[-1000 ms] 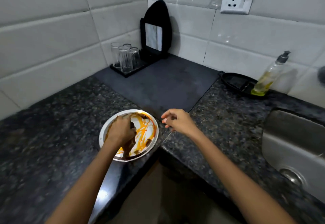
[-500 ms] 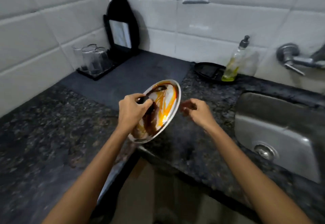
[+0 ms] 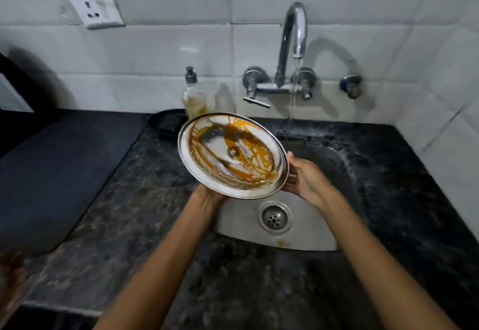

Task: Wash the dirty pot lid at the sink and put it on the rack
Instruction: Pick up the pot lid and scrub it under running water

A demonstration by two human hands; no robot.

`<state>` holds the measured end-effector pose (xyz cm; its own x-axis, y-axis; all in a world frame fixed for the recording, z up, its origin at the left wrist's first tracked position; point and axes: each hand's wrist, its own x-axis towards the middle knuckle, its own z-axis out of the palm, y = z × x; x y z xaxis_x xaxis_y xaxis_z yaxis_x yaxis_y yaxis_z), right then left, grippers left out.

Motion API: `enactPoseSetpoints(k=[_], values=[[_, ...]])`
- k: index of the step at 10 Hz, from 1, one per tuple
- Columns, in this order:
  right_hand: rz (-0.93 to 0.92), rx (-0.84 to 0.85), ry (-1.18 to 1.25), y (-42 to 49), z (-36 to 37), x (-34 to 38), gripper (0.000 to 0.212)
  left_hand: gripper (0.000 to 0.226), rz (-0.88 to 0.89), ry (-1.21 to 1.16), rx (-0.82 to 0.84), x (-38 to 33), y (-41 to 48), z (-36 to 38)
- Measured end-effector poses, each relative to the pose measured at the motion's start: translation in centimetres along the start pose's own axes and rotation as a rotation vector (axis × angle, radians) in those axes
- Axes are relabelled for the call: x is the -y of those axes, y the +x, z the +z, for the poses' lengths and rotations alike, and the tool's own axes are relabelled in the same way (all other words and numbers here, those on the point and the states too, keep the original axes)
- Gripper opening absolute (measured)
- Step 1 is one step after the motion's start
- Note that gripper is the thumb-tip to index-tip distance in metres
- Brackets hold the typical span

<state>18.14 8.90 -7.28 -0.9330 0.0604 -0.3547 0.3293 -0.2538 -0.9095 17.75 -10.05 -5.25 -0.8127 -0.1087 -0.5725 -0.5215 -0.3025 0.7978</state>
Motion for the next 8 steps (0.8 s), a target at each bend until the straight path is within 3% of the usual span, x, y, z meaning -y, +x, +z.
enactPoseSetpoints(k=[2, 3, 4, 5, 7, 8], values=[[-0.011, -0.112, 0.081, 1.7, -5.9, 1.1, 0.023, 0.038, -0.092, -0.122, 0.374, 0.5, -0.5, 4.4], [-0.037, -0.178, 0.047, 2.4, -8.4, 0.8, 0.026, 0.056, -0.136, -0.174, 0.357, 1.2, 3.3, 3.7], [-0.094, -0.241, 0.016, 2.1, -9.4, 1.1, 0.026, 0.062, -0.139, -0.025, 0.378, 0.9, 5.4, 4.3], [-0.103, -0.263, -0.043, 2.0, -9.4, 1.5, 0.022, 0.037, -0.051, 0.153, 0.377, -0.5, 5.6, 5.9], [0.130, -0.126, -0.102, 2.6, -7.7, 2.0, 0.018, 0.018, 0.169, 0.311, 0.243, -4.6, 6.3, 4.5], [0.158, -0.114, -0.171, 3.0, -6.1, 1.4, 0.037, 0.019, 0.392, 0.465, 0.149, -7.0, 7.0, 2.6]])
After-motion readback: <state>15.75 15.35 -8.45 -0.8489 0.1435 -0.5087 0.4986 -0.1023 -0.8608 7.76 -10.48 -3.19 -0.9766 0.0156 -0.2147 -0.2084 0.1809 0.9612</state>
